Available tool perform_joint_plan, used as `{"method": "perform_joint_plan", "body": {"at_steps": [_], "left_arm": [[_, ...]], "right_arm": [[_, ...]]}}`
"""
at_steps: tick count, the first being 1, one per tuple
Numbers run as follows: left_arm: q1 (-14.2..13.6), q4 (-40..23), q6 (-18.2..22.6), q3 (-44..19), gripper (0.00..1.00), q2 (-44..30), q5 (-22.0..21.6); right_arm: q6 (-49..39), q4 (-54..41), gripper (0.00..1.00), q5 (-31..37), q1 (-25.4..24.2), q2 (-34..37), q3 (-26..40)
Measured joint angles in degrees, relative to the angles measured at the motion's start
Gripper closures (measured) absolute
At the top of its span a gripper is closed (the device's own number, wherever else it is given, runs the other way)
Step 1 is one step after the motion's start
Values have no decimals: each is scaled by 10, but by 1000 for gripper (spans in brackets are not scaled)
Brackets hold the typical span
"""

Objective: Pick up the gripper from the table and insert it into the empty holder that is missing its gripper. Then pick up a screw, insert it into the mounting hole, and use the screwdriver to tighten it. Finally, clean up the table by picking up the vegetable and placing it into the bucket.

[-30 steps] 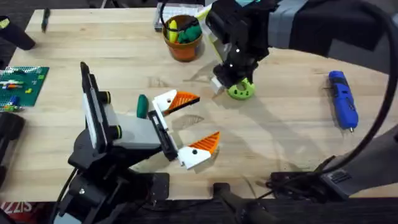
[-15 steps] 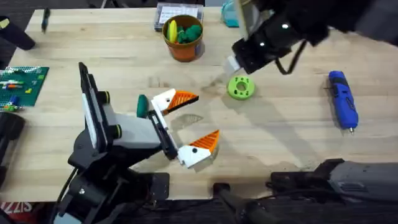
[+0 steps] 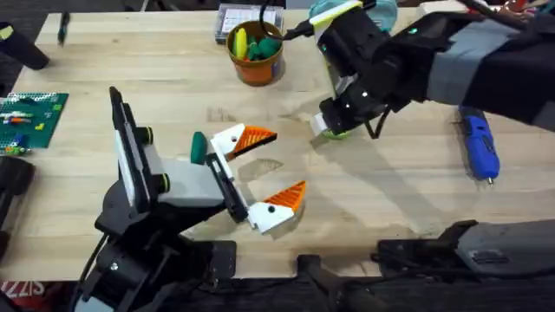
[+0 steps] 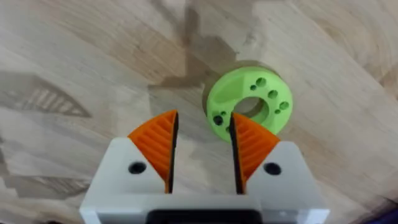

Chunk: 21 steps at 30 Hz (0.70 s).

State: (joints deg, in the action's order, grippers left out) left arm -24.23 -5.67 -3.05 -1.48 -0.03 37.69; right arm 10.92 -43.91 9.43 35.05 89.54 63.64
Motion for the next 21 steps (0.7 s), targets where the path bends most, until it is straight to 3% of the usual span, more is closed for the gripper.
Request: {"method": "perform_joint_plan", "body": {"at_steps": [9,21], "left_arm": [[0,0,0,0,14,0,0],[0,0,0,0,14,0,0]], "right_arm": [[2,27,517,0,0,44,0],[3,36,517,0,0,46,0]]}}
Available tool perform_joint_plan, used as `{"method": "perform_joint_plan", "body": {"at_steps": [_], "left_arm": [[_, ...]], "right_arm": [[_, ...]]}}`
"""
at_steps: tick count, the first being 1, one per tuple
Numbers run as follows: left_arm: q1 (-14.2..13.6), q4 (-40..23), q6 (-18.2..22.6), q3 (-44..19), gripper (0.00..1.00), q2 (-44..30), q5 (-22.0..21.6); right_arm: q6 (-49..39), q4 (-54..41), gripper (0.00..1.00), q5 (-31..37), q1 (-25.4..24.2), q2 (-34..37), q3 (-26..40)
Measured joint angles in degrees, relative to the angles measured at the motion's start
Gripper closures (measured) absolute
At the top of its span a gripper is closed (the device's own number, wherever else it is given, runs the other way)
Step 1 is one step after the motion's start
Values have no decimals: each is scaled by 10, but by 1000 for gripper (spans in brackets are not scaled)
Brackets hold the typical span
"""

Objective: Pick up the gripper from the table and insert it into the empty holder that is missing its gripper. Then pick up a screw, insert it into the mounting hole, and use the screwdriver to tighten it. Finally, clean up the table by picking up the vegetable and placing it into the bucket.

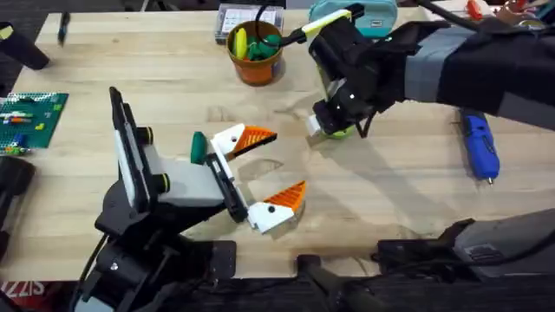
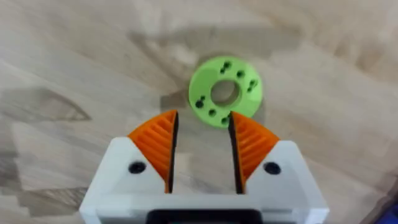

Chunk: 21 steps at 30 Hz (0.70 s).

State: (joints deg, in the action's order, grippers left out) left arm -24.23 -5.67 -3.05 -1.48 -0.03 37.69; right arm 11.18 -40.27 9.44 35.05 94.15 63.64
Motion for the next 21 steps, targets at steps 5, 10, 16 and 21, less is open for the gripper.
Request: {"method": "perform_joint_plan", "body": {"at_steps": [5,10,16,21], "left_arm": [[0,0,0,0,14,0,0],[0,0,0,0,14,0,0],[0,0,0,0,14,0,0],[0,0,0,0,14,0,0]], "right_arm": [[0,0,517,0,0,3,0],[1,0,571,0,0,7,0],[4,0,685,0,0,7,0],[4,0,709,0,0,7,0]]}}
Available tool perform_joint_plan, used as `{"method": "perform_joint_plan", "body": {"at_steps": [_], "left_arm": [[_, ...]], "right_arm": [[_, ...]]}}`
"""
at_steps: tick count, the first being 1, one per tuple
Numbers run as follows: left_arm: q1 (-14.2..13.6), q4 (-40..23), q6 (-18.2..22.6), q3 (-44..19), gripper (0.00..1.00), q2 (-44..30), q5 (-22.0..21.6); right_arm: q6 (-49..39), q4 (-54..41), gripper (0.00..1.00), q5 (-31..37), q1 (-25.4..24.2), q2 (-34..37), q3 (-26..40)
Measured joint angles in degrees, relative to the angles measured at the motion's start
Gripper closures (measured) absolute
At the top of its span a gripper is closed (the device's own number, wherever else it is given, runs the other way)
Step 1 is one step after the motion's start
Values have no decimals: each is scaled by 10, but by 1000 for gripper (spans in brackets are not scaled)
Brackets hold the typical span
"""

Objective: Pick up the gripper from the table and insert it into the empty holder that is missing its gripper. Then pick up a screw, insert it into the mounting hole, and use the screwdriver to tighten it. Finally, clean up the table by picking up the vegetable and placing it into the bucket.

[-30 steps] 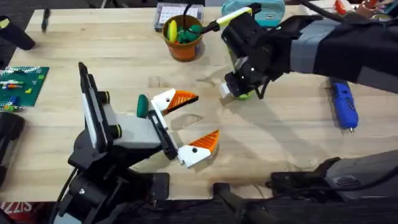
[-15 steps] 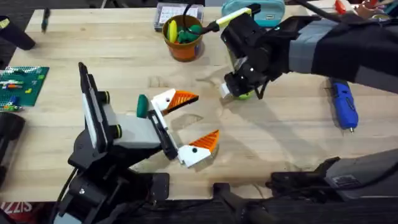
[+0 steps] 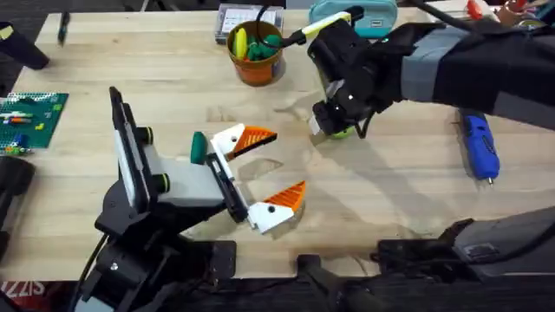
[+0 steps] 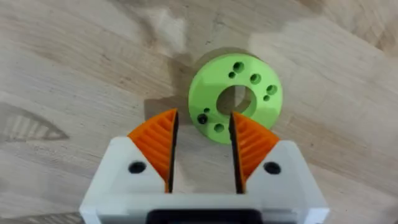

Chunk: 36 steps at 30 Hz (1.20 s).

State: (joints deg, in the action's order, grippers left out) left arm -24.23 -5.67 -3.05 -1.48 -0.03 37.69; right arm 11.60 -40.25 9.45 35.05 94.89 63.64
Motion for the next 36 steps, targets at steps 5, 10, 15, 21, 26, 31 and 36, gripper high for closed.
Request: {"method": "perform_joint_plan", "body": {"at_steps": [5,10,15,21,26,31,36], "left_arm": [[0,0,0,0,14,0,0],[0,0,0,0,15,0,0],[0,0,0,0,15,0,0],[0,0,0,0,14,0,0],[0,0,0,0,14,0,0],[0,0,0,0,14,0,0],[0,0,0,0,15,0,0]], "right_arm": [[1,0,767,0,0,0,0],[2,0,779,0,0,0,0],[2,0,780,0,0,0,0],[2,0,798,-1,0,3,0],[2,1,889,-3,0,15,0],[2,3,991,-1,0,15,1],[2,3,993,0,-1,15,1]]}}
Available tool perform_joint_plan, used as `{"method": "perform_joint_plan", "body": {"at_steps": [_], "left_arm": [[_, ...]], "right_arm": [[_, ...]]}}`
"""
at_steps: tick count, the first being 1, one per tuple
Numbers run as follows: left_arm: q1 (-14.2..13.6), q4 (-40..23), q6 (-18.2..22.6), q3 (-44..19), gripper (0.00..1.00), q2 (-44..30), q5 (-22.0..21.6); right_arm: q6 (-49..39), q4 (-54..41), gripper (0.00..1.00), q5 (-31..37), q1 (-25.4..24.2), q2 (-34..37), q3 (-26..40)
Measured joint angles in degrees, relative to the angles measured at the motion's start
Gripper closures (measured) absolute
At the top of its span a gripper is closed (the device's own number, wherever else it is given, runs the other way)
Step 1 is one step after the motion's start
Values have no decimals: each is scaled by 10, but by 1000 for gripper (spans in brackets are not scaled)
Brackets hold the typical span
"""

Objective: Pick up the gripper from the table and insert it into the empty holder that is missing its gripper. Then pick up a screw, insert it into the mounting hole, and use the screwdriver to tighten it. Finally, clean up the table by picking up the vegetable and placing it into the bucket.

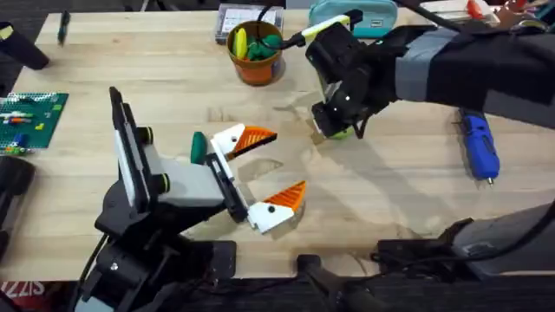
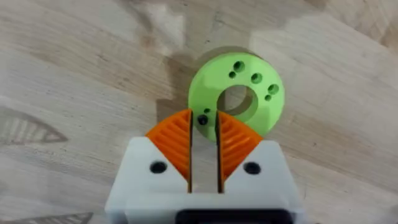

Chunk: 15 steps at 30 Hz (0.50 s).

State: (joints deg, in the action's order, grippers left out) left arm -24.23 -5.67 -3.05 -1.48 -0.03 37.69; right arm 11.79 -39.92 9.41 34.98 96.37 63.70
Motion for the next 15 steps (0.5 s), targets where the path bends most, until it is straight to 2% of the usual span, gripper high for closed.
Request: {"method": "perform_joint_plan", "body": {"at_steps": [8,15], "left_arm": [[0,0,0,0,15,0,0],[0,0,0,0,14,0,0]], "right_arm": [[0,-7,994,0,0,-2,1],[-2,-84,994,14,0,-35,44]]}}
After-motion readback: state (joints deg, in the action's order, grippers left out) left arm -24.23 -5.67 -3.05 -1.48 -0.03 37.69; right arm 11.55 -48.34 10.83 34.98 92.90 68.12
